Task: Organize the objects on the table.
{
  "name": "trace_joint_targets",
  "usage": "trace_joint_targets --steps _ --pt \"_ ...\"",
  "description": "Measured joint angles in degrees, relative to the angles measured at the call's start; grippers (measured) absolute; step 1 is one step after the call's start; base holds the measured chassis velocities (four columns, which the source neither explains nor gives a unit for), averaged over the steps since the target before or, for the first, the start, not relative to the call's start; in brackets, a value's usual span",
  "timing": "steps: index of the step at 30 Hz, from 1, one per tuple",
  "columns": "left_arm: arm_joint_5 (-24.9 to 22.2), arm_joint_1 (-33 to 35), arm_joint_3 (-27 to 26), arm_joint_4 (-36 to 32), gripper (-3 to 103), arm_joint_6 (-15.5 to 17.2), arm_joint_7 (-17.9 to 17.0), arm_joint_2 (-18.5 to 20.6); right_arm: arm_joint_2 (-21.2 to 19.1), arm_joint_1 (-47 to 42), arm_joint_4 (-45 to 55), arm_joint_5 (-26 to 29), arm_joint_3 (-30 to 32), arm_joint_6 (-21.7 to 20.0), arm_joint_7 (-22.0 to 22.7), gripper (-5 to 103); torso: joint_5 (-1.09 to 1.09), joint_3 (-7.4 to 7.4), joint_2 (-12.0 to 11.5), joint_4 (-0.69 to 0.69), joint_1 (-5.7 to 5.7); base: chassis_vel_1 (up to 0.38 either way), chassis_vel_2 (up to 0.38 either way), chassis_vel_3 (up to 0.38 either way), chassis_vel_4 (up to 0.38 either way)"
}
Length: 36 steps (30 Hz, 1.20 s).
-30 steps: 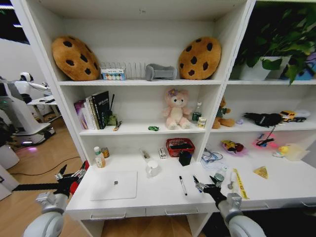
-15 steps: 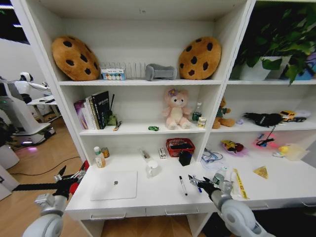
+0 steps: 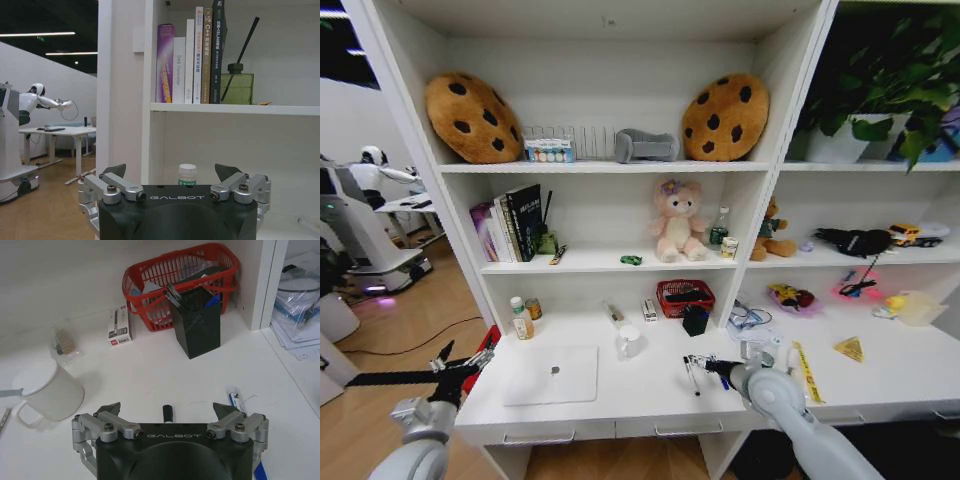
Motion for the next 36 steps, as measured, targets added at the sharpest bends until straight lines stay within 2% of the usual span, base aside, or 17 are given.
trace_joint_targets --steps 1,4,12,25,36 --pt "0.16 0.0 0.05 -0.15 100 0.22 -0.14 -0.12 -0.43 3.57 -1.75 2.22 -1.85 -0.23 1.52 100 -0.01 0.0 0.0 0.0 0.0 0.0 0.0 0.0 0.0" --pt "0.52 0.2 0.04 -0.15 100 0.26 -0.25 -0.32 -1.01 7.06 -4.33 3.88 -4.77 -0.23 3.13 100 0.0 0.0 0.0 0.0 0.0 0.0 0.0 0.0 0.0" --pt "0.67 0.55 -0.2 -0.17 100 0.35 -0.34 -0.46 -1.51 9.72 -7.32 6.19 -8.17 -0.1 4.46 100 -0.01 -0.01 0.0 0.0 0.0 0.0 0.0 0.0 0.0" --pt "1.56 0.05 0.73 -0.21 100 1.0 -1.1 -0.69 -0.25 12.18 -12.17 7.21 -12.04 0.13 4.1 100 -0.01 -0.01 0.0 0.0 0.0 0.0 0.0 0.0 0.0" --pt "1.63 0.08 0.62 0.1 100 1.18 -1.25 -0.54 0.86 13.74 -16.8 5.94 -13.96 0.22 2.03 100 -0.01 0.0 0.0 0.0 0.0 0.0 0.0 0.0 0.0"
